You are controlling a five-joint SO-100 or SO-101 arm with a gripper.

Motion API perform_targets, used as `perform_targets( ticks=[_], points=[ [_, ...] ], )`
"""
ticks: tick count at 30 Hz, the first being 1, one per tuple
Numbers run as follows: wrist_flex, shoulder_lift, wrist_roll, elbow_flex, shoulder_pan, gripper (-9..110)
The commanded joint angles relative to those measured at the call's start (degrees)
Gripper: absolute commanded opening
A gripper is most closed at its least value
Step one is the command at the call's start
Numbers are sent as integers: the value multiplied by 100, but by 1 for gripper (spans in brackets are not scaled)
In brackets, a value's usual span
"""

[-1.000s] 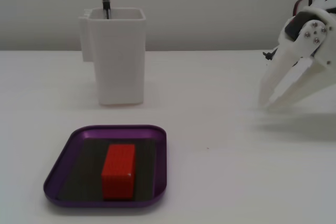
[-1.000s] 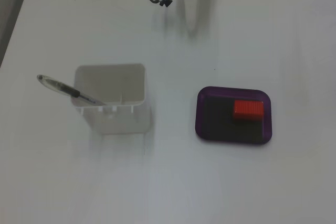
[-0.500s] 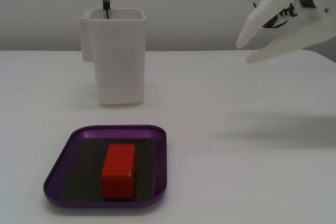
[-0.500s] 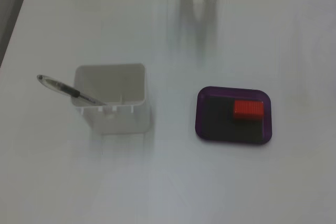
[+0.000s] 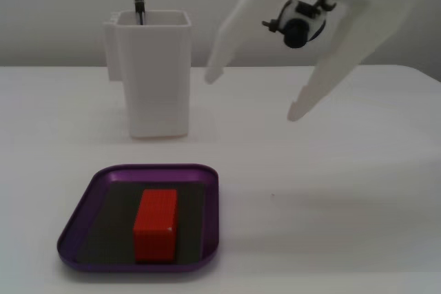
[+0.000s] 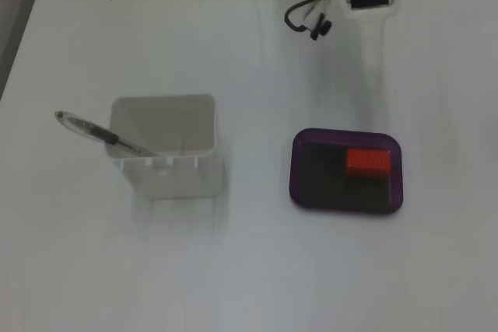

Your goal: Remove the cube from the box.

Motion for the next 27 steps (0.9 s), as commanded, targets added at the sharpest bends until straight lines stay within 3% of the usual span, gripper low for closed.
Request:
perform_targets(
  ticks=[1,11,27],
  points=[
    [114,-1204,114,-1503,18,24],
    [422,-3691,97,-3551,123,24],
    [352,-4658,35,-4069,580,23]
  ],
)
